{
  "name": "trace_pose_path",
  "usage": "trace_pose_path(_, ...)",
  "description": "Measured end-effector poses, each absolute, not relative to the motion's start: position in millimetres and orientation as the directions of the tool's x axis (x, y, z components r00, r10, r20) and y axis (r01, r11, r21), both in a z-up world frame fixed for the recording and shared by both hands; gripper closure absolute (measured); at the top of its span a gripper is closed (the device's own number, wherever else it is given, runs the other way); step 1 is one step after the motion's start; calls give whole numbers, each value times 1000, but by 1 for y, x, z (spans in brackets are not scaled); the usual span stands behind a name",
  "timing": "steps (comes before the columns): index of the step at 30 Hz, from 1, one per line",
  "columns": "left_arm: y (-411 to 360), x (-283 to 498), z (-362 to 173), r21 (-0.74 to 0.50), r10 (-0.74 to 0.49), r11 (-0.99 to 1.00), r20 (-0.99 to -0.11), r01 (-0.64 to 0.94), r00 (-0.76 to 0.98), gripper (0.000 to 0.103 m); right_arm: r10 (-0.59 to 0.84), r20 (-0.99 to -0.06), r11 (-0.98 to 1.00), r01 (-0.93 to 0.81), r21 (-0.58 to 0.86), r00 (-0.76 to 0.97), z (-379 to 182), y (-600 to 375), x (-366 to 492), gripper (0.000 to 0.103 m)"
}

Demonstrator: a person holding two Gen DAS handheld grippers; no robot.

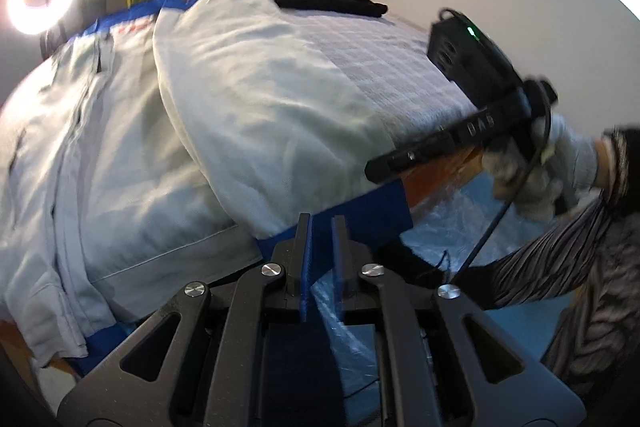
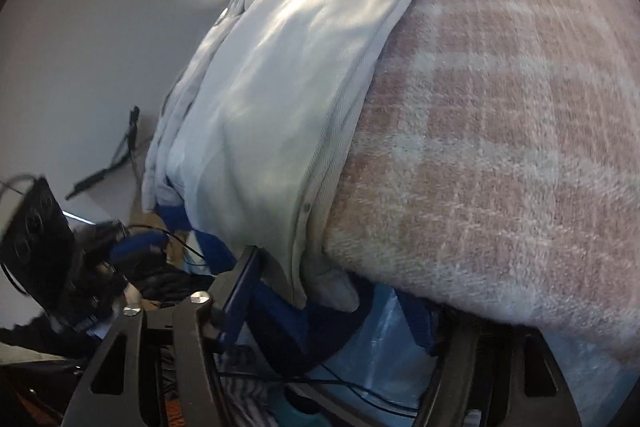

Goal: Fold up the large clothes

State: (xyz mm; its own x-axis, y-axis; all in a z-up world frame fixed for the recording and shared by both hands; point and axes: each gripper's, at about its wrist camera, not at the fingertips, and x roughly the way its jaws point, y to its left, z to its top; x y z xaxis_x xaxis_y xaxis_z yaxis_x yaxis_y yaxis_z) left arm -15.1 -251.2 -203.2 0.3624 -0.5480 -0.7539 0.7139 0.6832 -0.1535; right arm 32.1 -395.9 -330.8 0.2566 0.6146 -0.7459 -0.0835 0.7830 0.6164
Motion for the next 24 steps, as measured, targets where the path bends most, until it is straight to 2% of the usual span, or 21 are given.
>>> trace_pose_path(1, -253, -20, -204, -140, -548, 677, -751, 723, 368, 77, 636, -731, 766, -88, 636, 248, -330, -397, 30, 59)
trace_pose_path(2, -255, -25, -204, -128, -552, 666, -748, 735, 369, 69, 647, -724, 757, -86, 648, 240, -328, -401, 27, 65)
trace_pose_path(5, -268, -44, -202, -33, -548, 615, -736, 788, 397, 68, 661, -712, 739, -37, 673, 236, -323, -404, 19, 76)
trace_pose_path(8, -285, -62, -204, 99, -536, 545, -722, 832, 437, 56, 692, -678, 696, 22, 718, 249, -316, -406, 15, 81)
trace_pose_path(19, -334, -85, -228, 338, -500, 467, -662, 817, 559, 54, 770, -573, 564, 122, 817, 280, -303, -415, 13, 86)
trace_pose_path(24, -351, -75, -248, 433, -436, 494, -628, 754, 645, 54, 795, -530, 509, 152, 847, 294, -302, -422, 9, 87)
